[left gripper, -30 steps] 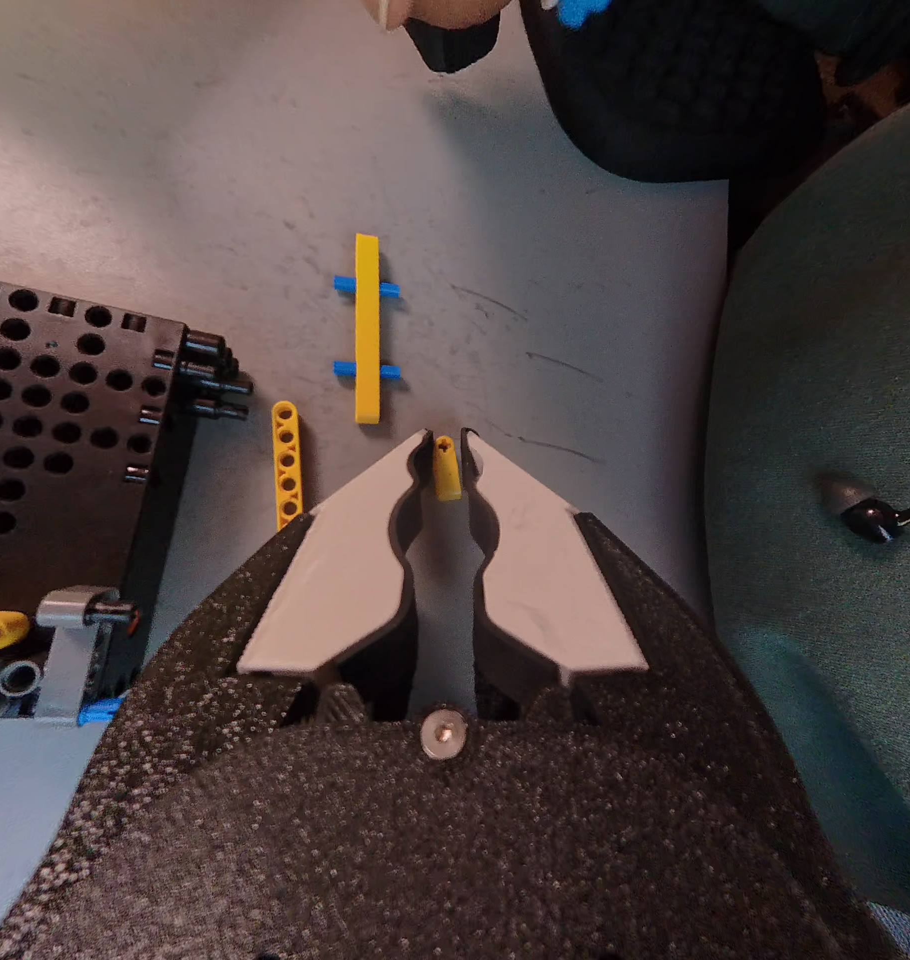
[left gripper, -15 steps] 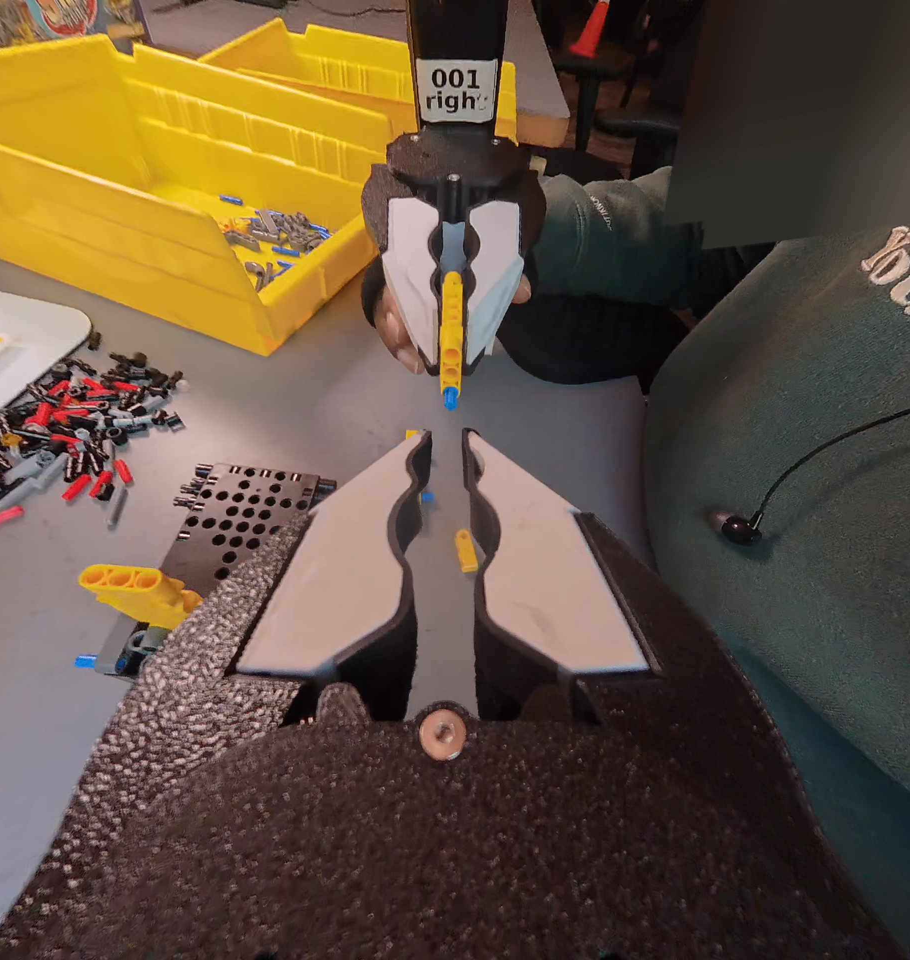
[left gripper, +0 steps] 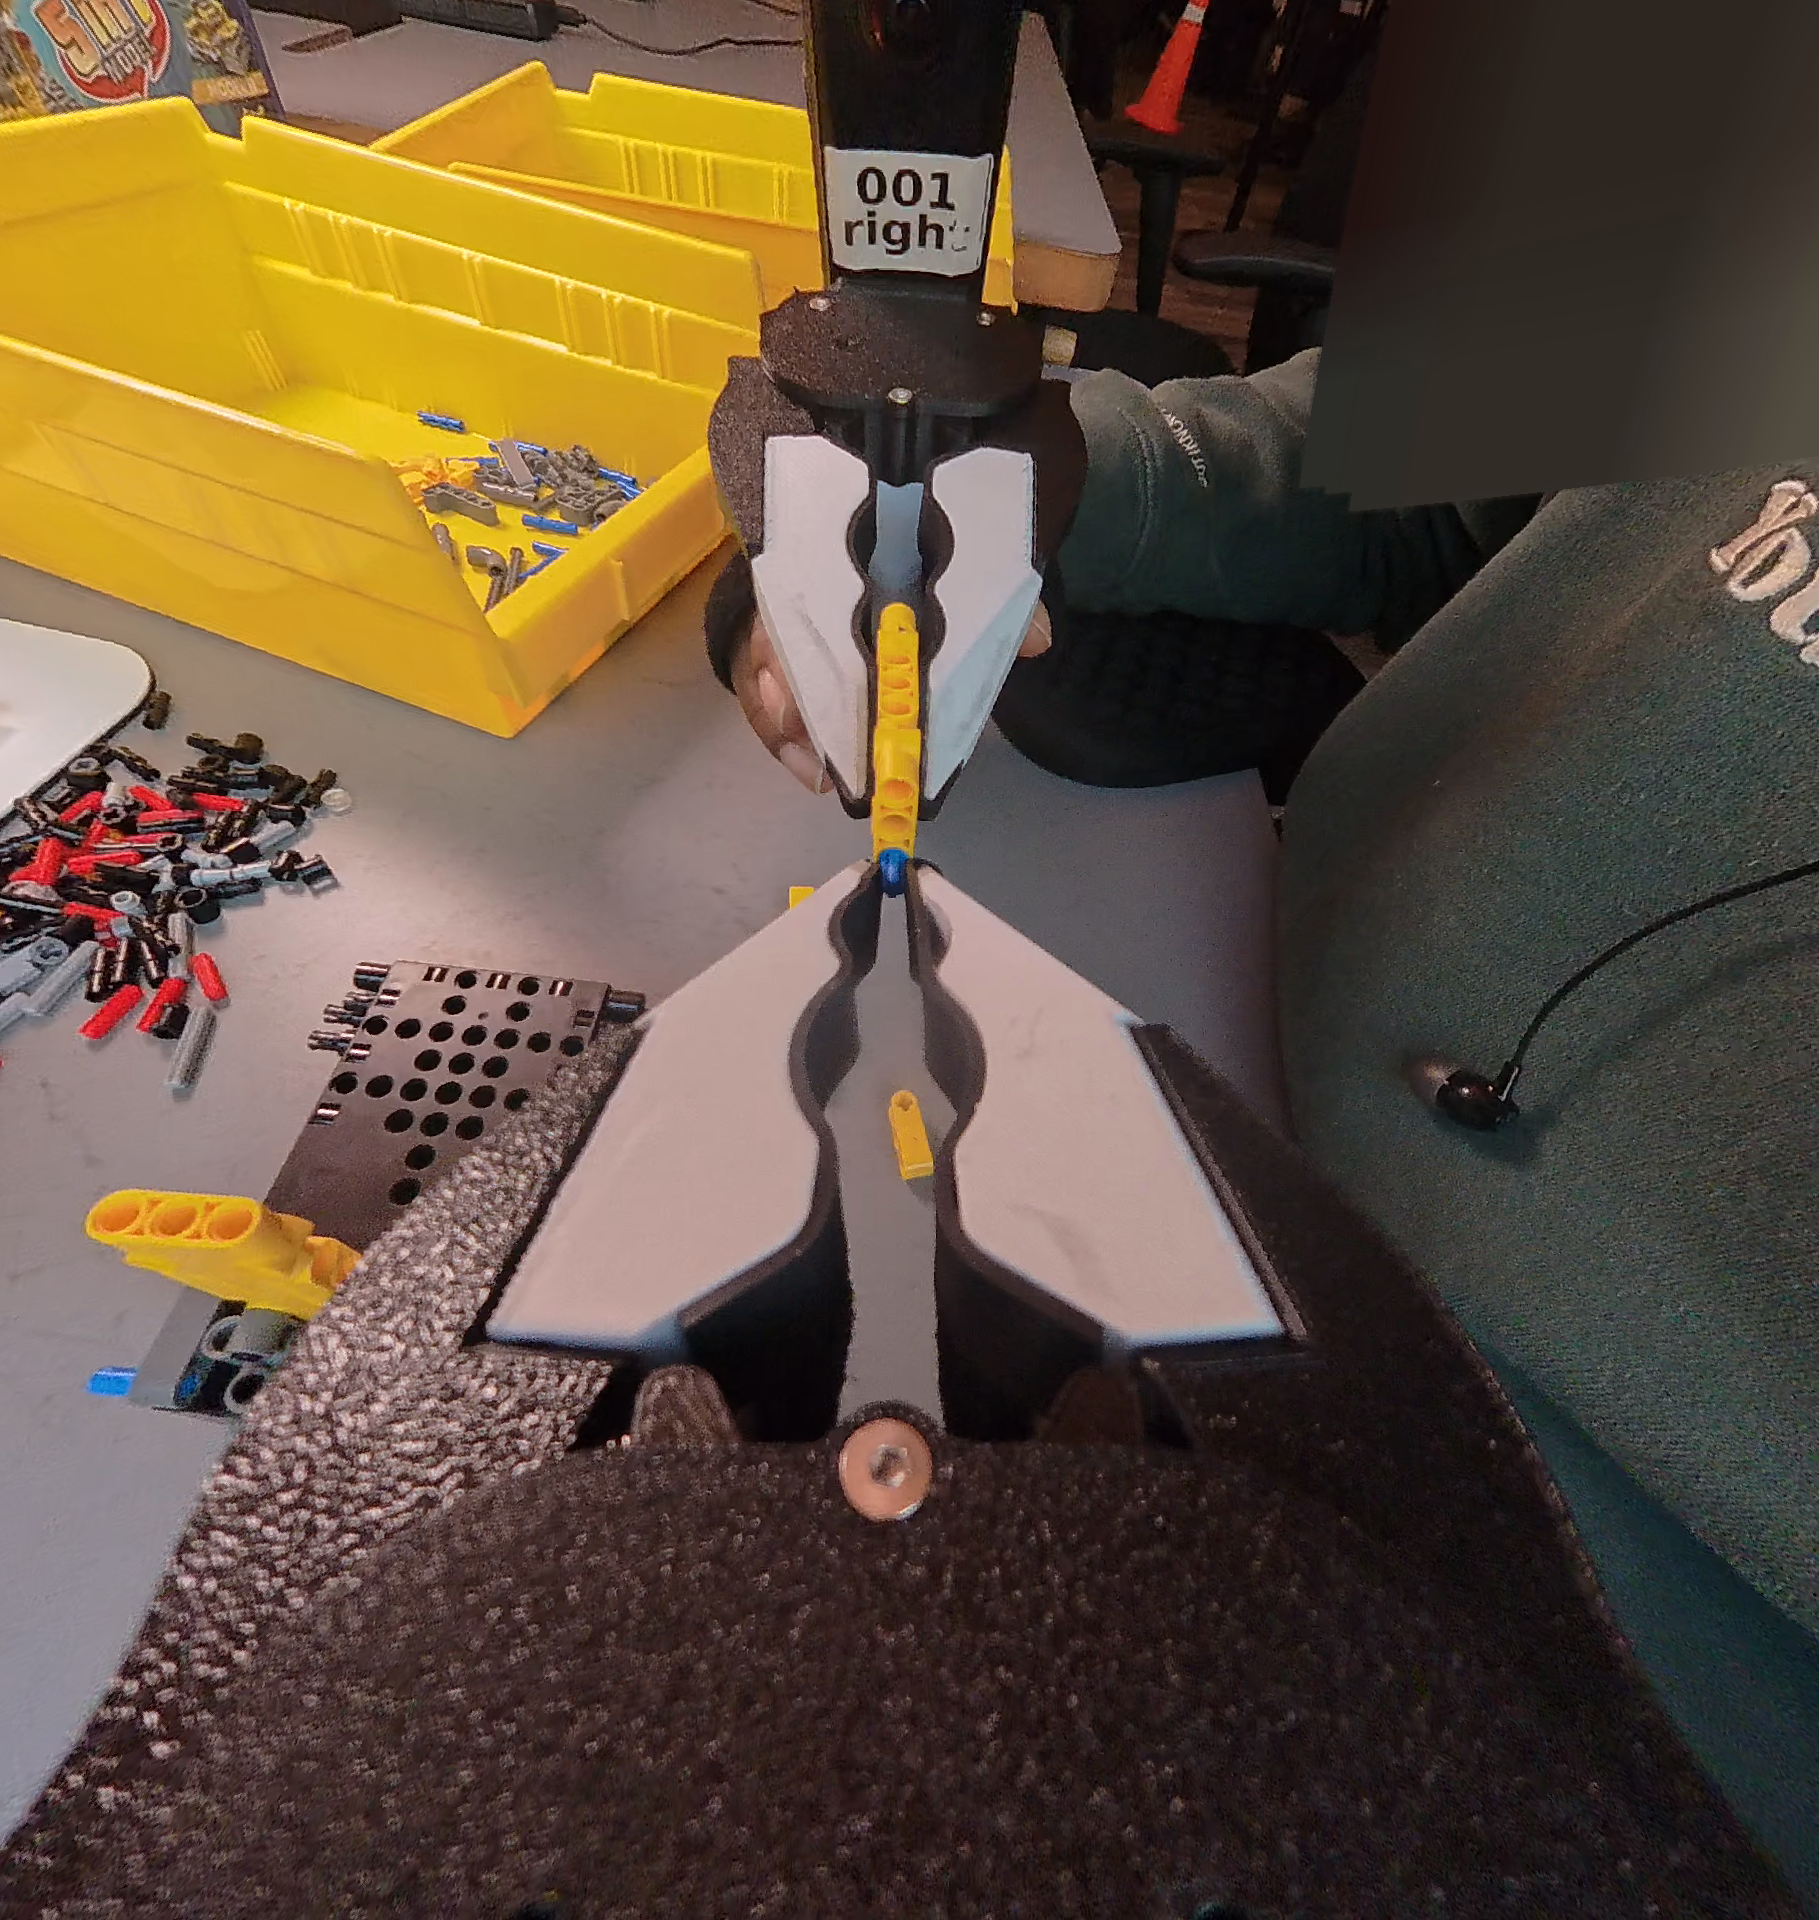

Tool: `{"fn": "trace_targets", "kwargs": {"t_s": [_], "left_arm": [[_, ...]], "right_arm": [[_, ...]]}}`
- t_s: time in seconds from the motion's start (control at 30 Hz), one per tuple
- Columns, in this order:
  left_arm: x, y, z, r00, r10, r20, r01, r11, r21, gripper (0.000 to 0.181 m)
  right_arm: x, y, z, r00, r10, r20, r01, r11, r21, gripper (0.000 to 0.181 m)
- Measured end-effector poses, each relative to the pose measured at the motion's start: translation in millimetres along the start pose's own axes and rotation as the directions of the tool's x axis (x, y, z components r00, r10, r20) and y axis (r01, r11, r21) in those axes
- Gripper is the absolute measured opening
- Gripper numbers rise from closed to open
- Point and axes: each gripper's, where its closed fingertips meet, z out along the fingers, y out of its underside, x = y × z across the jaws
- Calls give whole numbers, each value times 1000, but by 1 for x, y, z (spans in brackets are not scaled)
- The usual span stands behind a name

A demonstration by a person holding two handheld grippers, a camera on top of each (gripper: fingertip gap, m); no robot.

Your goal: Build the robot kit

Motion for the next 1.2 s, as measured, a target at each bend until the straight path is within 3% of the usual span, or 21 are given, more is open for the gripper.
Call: {"fn": "trace_targets", "kwargs": {"t_s": [0.57,0.6,0.67,0.7,0.83,0.97,1.1,1.2], "left_arm": [[10,-18,-4,1000,20,1,-20,997,75,2],[5,-20,-10,1000,14,27,-16,996,90,2],[-18,-29,-49,992,-57,114,33,979,203,1],[-22,-24,-58,989,-71,131,44,979,198,1],[-11,16,-14,993,-115,8,115,993,-27,3],[-10,57,7,983,-183,-5,175,949,-264,3],[-8,79,17,978,-210,0,192,894,-404,4],[-11,87,19,977,-213,18,199,876,-440,8]], "right_arm": [[-9,-17,-9,998,-66,10,66,997,27,7],[-8,-17,-12,997,-71,2,71,997,23,7],[15,-23,-49,994,-24,-106,34,995,89,7],[19,-25,-62,991,-14,-134,29,994,109,7],[9,-16,-38,994,-50,-100,54,998,43,7],[24,2,-45,990,-8,-143,7,1000,-9,7],[24,20,-35,990,-13,-143,0,996,-87,7],[27,20,-36,989,6,-147,-17,997,-73,7]]}}
